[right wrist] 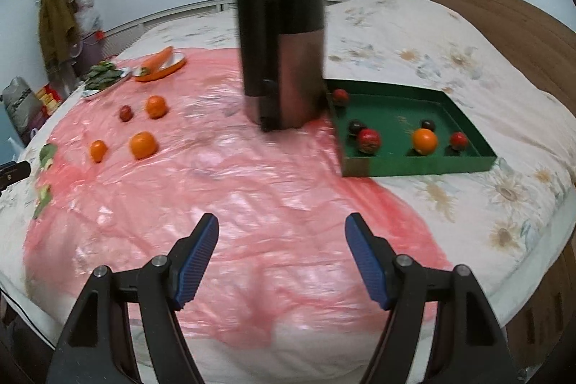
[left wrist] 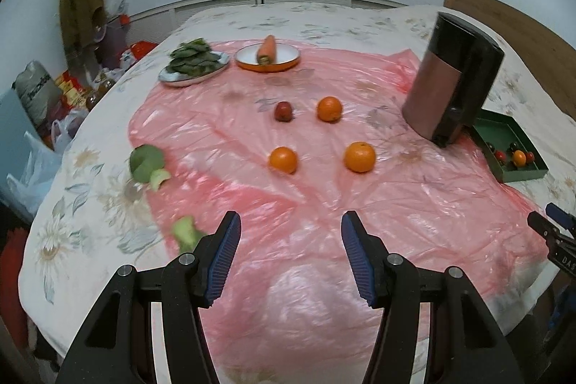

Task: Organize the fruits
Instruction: 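Withdraw both tools and move them back over the oranges on the sheet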

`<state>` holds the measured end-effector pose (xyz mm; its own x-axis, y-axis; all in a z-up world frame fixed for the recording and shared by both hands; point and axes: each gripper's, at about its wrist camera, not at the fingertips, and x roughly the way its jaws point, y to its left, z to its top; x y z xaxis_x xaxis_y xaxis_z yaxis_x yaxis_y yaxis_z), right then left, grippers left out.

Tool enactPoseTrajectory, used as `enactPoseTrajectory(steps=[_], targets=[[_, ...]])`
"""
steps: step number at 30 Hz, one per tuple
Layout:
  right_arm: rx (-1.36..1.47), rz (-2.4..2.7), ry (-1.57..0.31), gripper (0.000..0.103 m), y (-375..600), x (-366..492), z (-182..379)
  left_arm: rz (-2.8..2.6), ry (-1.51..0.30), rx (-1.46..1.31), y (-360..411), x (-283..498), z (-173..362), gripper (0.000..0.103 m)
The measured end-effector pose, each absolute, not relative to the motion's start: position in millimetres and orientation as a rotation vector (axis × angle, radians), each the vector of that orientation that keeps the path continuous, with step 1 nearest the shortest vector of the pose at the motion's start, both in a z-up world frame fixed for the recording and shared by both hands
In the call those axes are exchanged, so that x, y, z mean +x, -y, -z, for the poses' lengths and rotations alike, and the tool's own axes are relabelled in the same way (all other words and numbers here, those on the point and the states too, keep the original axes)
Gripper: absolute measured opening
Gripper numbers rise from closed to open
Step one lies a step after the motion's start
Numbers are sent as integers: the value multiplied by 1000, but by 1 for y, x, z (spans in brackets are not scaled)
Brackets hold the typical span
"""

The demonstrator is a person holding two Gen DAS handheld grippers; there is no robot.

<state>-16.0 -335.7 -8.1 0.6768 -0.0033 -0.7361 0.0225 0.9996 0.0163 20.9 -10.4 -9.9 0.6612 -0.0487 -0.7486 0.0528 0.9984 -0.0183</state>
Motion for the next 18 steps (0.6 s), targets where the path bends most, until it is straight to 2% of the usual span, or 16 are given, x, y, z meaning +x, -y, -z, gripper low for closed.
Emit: enactPoseTrajectory(steps=[18], targets=[[-2, -113, -820, 100, 268, -8, 16, -36, -858, -105, -55, 12, 33, 52]])
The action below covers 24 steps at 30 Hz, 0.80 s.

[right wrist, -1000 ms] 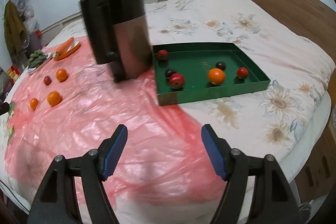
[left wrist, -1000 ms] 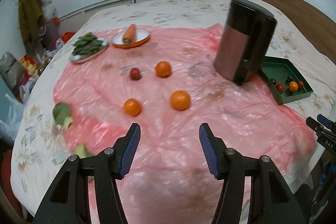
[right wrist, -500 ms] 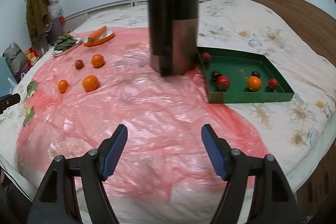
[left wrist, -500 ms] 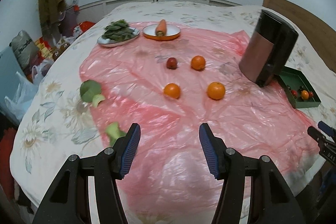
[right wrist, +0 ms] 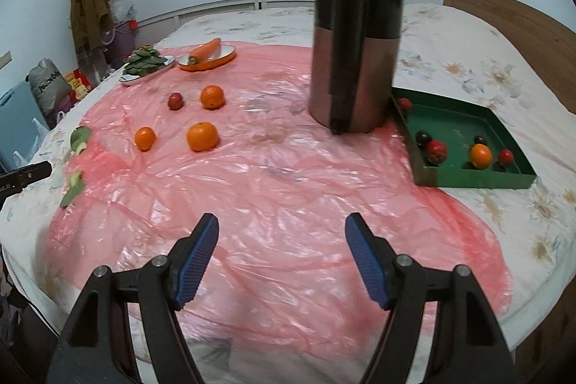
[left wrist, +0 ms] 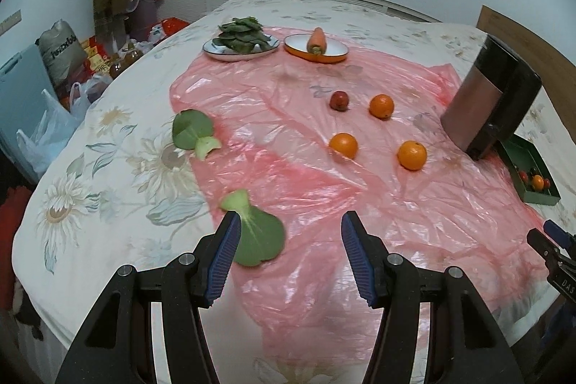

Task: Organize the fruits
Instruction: 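Withdraw both tools and move them back over the oranges on the sheet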

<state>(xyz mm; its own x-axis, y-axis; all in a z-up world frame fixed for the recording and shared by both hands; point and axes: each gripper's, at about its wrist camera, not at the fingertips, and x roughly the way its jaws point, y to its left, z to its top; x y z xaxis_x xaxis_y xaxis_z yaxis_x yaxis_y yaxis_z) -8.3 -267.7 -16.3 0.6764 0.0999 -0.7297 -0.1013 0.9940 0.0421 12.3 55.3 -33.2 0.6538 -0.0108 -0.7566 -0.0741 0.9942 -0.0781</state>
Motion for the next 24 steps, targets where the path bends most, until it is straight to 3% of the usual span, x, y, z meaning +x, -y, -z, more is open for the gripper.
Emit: enactPoseTrajectory(steps=[24], targets=[[-7, -289, -826, 100, 209, 65, 28, 63, -874, -59, -27, 82, 39, 52]])
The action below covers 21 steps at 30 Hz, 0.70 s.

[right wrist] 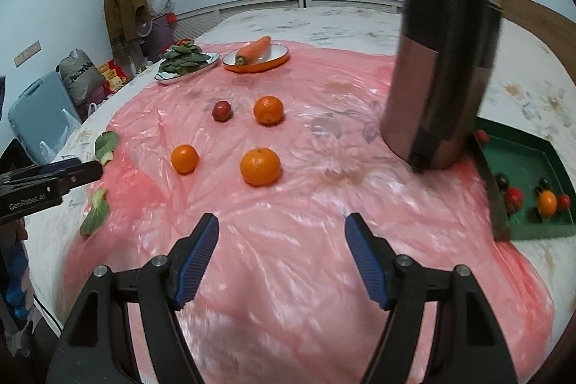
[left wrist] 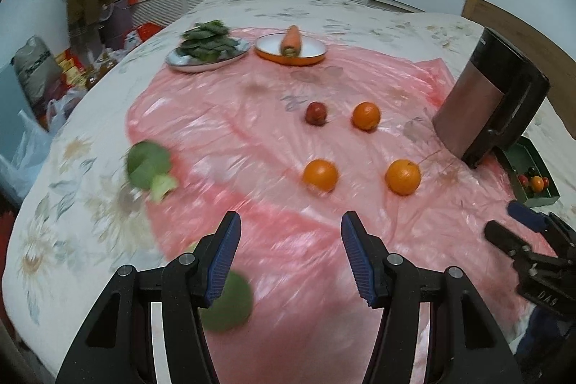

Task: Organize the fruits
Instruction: 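Withdraw both tools and move them back over the oranges on the sheet, then grasp an orange with the left tool while the right tool grasps another orange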

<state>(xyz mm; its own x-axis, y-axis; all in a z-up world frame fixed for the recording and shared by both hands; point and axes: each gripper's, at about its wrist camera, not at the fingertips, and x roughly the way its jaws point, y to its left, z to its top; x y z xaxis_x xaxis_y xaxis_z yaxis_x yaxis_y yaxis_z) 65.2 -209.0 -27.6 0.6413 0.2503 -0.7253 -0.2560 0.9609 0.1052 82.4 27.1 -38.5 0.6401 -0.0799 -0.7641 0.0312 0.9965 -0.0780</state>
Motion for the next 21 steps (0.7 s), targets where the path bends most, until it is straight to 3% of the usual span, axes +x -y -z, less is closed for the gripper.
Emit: enactPoseTrajectory(steps=[9, 13, 18, 21], targets=[[-12, -357, -842, 95, 186, 119, 42, 157, -913, 1, 3, 138, 61, 52], [-22, -378, -854, 75, 177, 140, 51, 163, -945, 11, 6, 156, 77, 49], [-25, -386, -873, 68, 173, 164, 64, 168, -981, 26, 5, 172, 95, 44], [-25, -404, -888, 56, 171, 172, 72, 176, -991, 31, 4, 177, 102, 41]])
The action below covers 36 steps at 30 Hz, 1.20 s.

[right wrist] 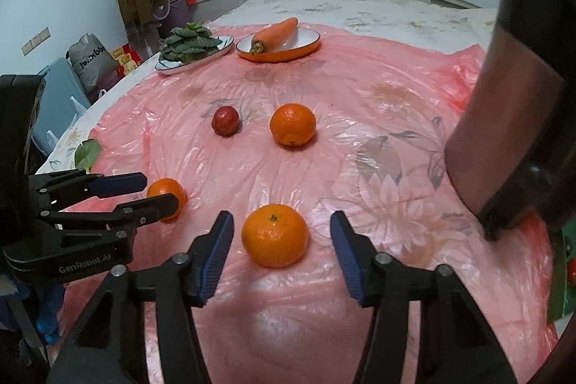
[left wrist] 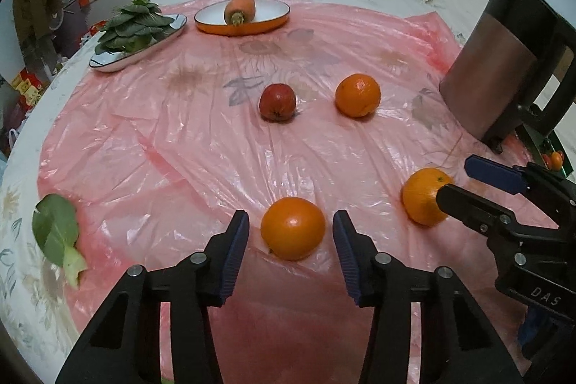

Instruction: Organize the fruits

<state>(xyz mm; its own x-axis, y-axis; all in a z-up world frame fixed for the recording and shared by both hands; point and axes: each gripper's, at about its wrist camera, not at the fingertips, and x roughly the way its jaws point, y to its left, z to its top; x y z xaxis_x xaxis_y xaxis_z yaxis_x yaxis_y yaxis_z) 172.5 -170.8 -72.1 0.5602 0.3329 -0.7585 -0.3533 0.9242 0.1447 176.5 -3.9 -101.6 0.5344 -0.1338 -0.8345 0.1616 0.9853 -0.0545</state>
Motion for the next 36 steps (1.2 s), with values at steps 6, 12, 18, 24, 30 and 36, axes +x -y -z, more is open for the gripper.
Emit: enactPoseTrajectory(steps=[6, 12, 18, 24, 30, 36], targets=[[-51, -433, -937, 44, 161, 178, 92, 196, -1017, 37, 4, 178, 116, 38], [-66, -438, -945, 41, 159, 177, 97, 215, -1018, 28, 3, 177, 120, 34], [-27, -446, -951, 40, 166, 178, 97, 226, -1009, 7, -3, 175, 118, 34], [4, -442, -946, 40, 171, 174, 93, 211, -995, -30, -13, 169, 112, 34], [14, -433, -937, 40, 176, 165, 86, 209, -978, -52, -17, 164, 102, 34], [30, -413, -936, 40, 186, 153, 81, 207, -969, -54, -20, 154, 96, 34]])
